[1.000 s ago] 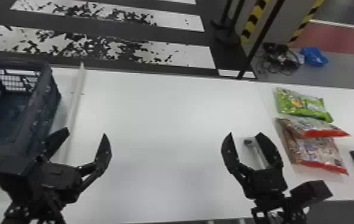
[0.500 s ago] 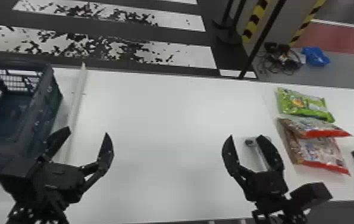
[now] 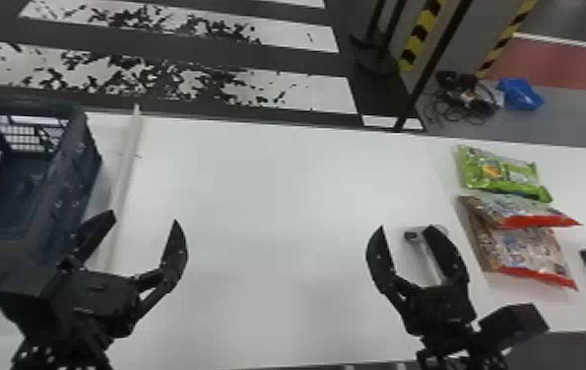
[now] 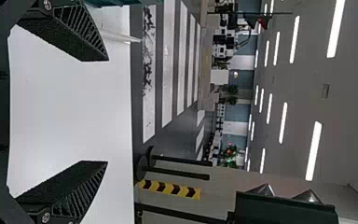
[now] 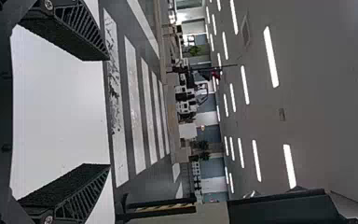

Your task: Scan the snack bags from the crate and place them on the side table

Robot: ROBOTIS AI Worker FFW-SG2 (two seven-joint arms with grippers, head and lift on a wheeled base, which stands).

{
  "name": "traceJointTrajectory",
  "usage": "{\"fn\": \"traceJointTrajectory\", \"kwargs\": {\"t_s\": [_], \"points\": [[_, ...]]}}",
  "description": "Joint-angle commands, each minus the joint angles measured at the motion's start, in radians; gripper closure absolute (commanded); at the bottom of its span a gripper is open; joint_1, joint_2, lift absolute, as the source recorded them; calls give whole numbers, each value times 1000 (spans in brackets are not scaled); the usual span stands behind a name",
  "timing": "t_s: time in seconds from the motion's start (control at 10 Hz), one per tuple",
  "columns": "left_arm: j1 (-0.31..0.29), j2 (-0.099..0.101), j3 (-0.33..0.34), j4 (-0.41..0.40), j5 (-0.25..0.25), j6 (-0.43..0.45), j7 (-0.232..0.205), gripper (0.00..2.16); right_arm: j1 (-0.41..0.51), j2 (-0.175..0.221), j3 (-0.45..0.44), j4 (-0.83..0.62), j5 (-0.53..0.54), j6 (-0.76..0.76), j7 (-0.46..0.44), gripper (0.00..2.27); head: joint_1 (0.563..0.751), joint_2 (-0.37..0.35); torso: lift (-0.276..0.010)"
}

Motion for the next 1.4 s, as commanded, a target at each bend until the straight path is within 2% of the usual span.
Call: {"fn": "traceJointTrajectory", "kwargs": {"t_s": [0.0,1.3], "points": [[4,-4,0,1,0,-13,0,83,1,1,1,0,0,-1,0,63,695,-196,-94],[11,-4,0,0,2,-31,0,83,8,1,1,-2,8,2,0,63,695,-196,-94]]}}
